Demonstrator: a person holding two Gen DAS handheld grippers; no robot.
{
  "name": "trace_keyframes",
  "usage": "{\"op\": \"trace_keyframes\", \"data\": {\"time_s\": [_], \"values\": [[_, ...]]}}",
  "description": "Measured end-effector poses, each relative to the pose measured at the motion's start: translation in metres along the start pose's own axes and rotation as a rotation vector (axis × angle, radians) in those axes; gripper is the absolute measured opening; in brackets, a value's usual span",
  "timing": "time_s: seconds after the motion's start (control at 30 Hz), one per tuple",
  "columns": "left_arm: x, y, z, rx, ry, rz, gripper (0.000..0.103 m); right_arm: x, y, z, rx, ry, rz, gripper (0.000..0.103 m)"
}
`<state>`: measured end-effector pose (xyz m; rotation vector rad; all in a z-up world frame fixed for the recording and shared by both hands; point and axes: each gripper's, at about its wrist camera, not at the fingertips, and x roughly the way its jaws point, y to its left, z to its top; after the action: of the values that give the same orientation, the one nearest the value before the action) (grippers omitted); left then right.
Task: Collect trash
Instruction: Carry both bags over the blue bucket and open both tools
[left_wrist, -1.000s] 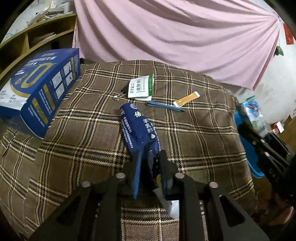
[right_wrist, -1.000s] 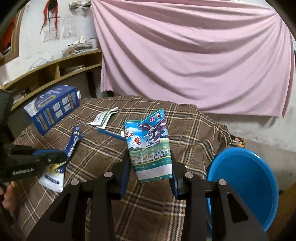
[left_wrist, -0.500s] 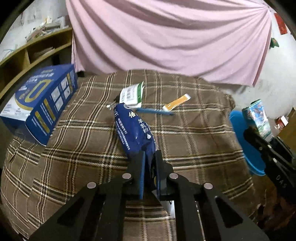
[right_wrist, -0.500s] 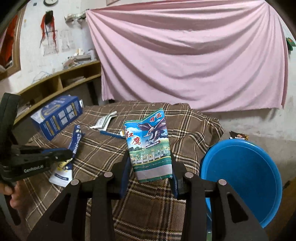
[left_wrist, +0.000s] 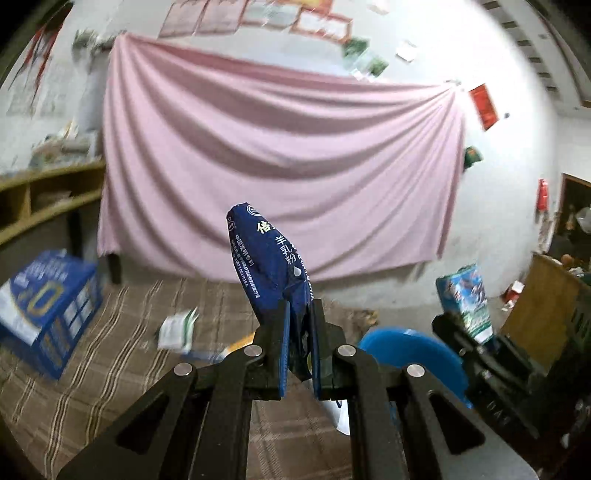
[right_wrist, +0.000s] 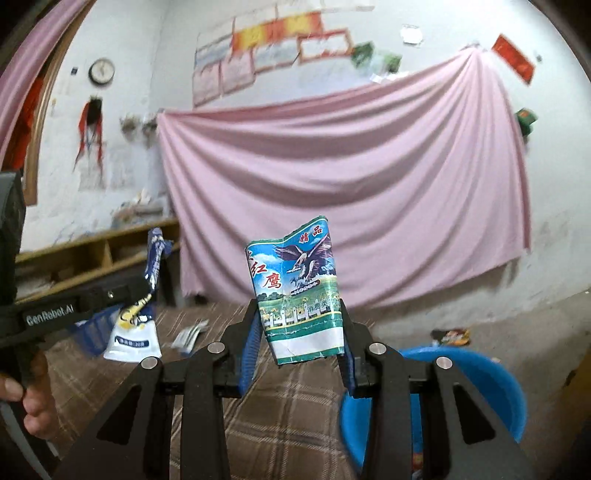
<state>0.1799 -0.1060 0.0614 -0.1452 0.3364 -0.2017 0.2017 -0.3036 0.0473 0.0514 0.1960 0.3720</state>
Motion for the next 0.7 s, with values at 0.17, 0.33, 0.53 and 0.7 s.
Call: {"op": "trace_keyframes", "data": {"time_s": [0.17,0.33,0.53,0.7], "values": [[-0.003,-0.031,0.022,0.089,-0.119,-0.094,0.007,-0.018,-0.013,0.007,0.008,-0.123,-0.087,0.037],[0.0,-0.06,0.03,0.16,-0.19,-0.177,0.008,-0.034,-0.031,0.014,0.002,-0.22,-0.185,0.037],[0.018,-0.092,0.02,0.236,-0.184,-0.242,0.008,-0.039,-0.059,0.017,0.023,-0.241,-0.252,0.037],[0.039,-0.114,0.012,0.242,-0.13,-0.286,0.008,-0.036,-0.083,0.013,0.046,-0.199,-0.283,0.037]]}}
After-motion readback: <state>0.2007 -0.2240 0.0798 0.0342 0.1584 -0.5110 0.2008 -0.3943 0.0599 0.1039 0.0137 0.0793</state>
